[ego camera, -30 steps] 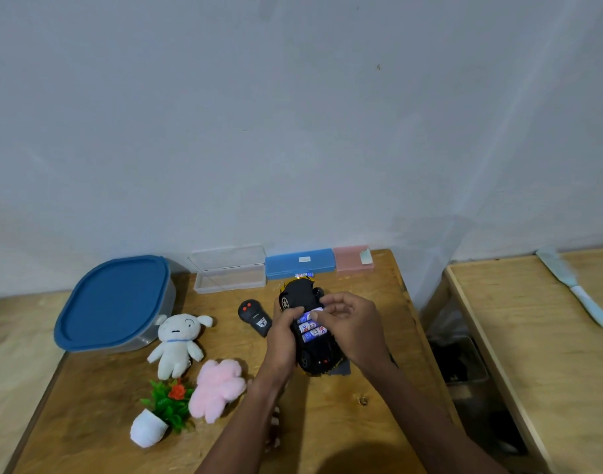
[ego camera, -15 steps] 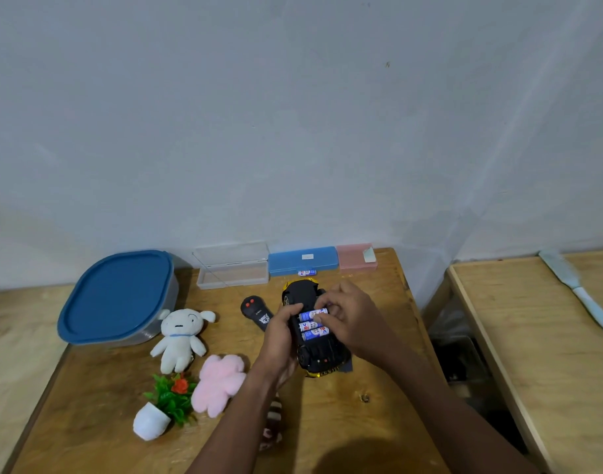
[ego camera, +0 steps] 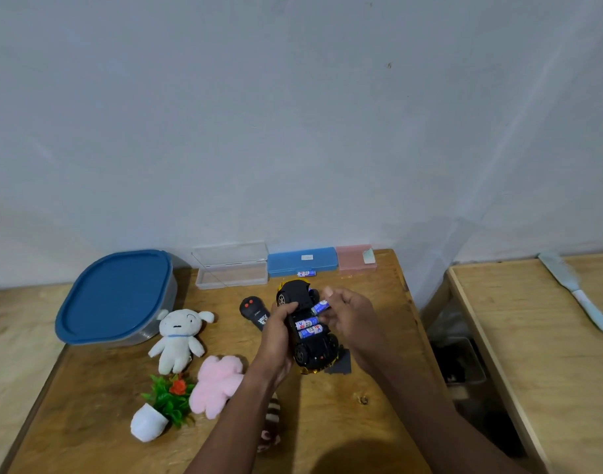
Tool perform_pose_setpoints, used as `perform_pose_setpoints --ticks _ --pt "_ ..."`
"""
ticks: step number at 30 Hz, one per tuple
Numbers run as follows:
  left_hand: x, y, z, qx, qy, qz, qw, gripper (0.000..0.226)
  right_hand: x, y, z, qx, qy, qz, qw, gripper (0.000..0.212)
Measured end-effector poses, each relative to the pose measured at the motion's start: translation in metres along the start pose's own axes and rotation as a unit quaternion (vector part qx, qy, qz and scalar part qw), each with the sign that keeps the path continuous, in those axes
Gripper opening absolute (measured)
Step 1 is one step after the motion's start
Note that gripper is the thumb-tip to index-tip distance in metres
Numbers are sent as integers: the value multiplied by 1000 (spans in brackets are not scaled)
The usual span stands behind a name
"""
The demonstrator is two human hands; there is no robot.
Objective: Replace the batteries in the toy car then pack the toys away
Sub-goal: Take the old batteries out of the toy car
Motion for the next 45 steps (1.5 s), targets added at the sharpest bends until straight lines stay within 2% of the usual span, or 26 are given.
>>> perform_pose_setpoints --ticks 3,5,9,13,16,21,27,30,33,35,37,45 --pt "2 -2 -3 -4 -10 -17 1000 44 4 -10 0 -21 -32 -31 999 29" --pt "2 -2 -4 -1 -17 -37 999 45 4 -12 0 -33 -36 5 999 24" --pt "1 1 -7 -3 -17 -47 999 46 0 -12 0 -35 -5 190 981 24" --pt "2 0 -8 -17 -36 -83 996 35 -4 -17 4 -18 71 364 929 8" --pt "4 -1 -6 -29 -52 -100 993 24 -5 -18 6 -5 116 400 909 13" --pt "5 0 -3 -35 -66 -118 990 24 -10 -20 8 -2 132 471 872 40" --pt "-1 2 -2 -42 -51 -132 989 26 -8 -22 6 6 116 513 851 20" --pt "1 -1 1 -49 -40 -134 989 27 -7 -15 9 41 140 497 856 13" --pt "4 5 -2 -33 -30 -132 990 30 -6 -18 14 -7 135 480 867 26" --pt "2 8 -4 -33 -23 -127 991 32 -6 -19 16 -11 122 462 878 28" --pt "3 6 -1 -39 -25 -125 991 31 -5 -18 15 4 114 440 891 24" --pt "1 4 5 -30 -20 -125 992 29 -1 -24 19 33 84 418 904 19"
Point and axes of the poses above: each hand's wrist, its own z-axis away from the middle knuckle, its own y-axis out of the back of the hand, x = y × z, the point moved 5 cm from there along -z, towards the middle knuckle, and after that the axes turned 7 degrees about -x, right-handed, at the moved point
